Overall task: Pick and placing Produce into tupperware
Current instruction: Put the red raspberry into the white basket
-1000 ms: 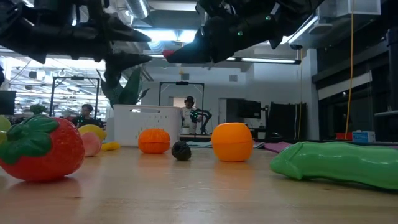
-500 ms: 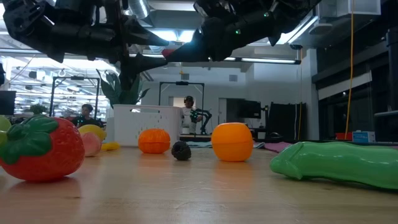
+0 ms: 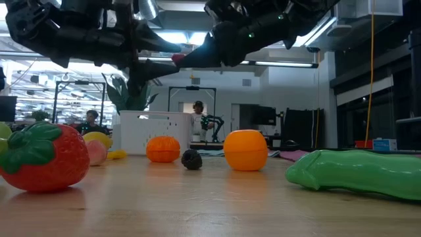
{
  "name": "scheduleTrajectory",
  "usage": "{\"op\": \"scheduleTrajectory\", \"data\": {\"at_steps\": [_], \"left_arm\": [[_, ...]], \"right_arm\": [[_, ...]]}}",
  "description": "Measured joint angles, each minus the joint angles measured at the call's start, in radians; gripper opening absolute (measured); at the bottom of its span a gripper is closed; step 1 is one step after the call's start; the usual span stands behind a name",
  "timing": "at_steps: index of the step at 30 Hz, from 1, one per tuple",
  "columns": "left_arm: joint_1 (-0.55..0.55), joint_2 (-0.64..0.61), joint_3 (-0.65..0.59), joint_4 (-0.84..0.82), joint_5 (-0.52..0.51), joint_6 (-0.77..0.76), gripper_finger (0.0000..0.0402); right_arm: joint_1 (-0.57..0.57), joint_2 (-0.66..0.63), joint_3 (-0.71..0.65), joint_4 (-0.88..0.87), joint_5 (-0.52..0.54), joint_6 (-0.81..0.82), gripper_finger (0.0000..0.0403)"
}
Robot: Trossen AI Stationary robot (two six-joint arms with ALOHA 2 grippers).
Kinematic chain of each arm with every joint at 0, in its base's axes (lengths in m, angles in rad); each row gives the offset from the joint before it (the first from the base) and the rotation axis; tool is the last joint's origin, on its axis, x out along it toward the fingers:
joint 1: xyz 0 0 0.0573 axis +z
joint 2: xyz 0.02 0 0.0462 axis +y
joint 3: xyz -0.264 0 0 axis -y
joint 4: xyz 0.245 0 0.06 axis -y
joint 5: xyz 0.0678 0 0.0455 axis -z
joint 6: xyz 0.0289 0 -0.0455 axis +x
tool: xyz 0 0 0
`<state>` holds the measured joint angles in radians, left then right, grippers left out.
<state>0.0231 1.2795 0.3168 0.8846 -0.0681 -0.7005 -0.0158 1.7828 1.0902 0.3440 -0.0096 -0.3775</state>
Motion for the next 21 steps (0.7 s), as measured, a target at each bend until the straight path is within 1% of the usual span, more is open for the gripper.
{"op": "scheduleTrajectory", "data": {"at_steps": [5, 14, 21], "left_arm": [[0.0, 0.032, 0.001, 0.06, 0.0, 0.0, 0.0181], [0.0, 0.09, 0.053, 0.041, 0.009, 0.021, 0.0181], [0.0, 0.09, 0.056, 0.03, 0.014, 0.029, 0.0173]], "right_arm": [[0.0, 0.0, 0.002, 0.001, -0.001, 0.0, 0.009], [0.001, 0.0, 0.001, -0.018, -0.003, 0.001, 0.009], [0.001, -0.001, 0.001, -0.028, 0.001, 0.0, 0.009]]}}
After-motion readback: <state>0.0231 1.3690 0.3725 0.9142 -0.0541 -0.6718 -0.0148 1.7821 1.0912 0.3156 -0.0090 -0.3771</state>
